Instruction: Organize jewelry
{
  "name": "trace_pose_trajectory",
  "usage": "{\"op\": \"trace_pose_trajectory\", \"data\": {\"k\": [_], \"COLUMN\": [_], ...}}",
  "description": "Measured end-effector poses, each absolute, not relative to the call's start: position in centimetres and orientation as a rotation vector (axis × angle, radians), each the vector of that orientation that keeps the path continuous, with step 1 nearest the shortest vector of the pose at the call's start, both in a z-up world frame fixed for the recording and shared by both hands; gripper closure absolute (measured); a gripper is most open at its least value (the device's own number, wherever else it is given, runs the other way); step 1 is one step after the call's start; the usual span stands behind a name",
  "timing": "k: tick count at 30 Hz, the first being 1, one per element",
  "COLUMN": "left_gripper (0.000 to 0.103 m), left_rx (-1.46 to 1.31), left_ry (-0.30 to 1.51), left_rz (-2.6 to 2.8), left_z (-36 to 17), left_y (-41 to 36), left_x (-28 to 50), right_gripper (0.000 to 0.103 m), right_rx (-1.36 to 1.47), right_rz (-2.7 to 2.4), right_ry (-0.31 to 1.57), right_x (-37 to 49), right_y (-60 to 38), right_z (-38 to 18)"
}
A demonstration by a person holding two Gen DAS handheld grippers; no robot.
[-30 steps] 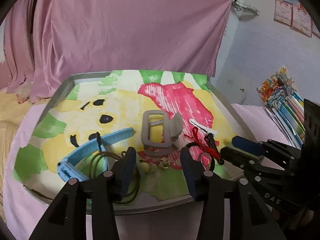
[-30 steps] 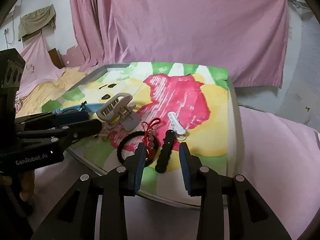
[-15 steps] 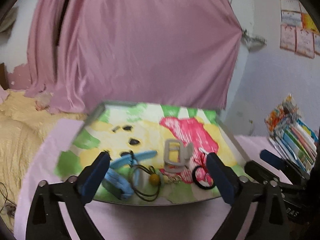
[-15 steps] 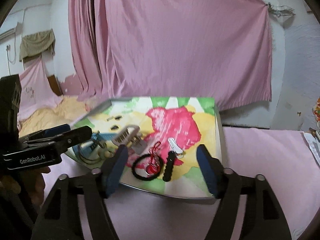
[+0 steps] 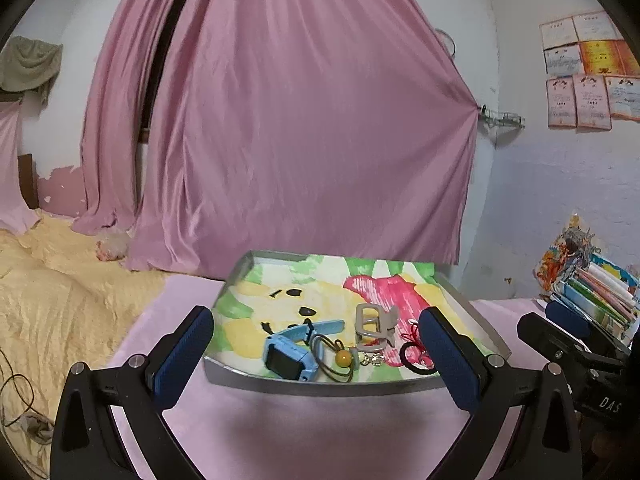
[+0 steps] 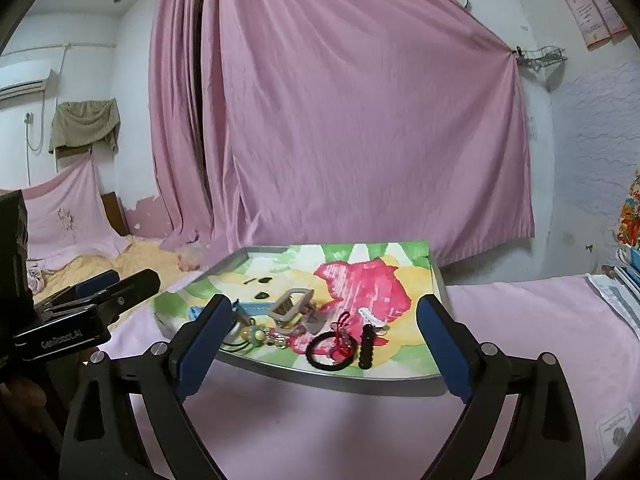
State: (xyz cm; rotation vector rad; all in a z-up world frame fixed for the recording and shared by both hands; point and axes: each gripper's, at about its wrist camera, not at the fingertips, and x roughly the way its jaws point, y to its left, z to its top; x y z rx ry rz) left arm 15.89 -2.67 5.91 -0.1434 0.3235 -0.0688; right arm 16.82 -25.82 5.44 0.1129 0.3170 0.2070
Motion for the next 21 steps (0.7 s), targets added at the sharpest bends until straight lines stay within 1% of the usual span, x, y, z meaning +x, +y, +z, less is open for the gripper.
{"op": "trace_pose_trajectory", "data": {"k": [21], "left_gripper": [0.000], "left_rx": [-0.115], "left_ry": [0.297], "left_rz": [-0.036], "left_z": [4.9], "left_y": [-0.7], "left_x": [9.5], "right_gripper": [0.009], "right_rx": [0.125], "right_rz": [0.179], "right_ry": [0.244], "right_x": [10.1], "right_y": [-25.1], "right_z": [4.7]}}
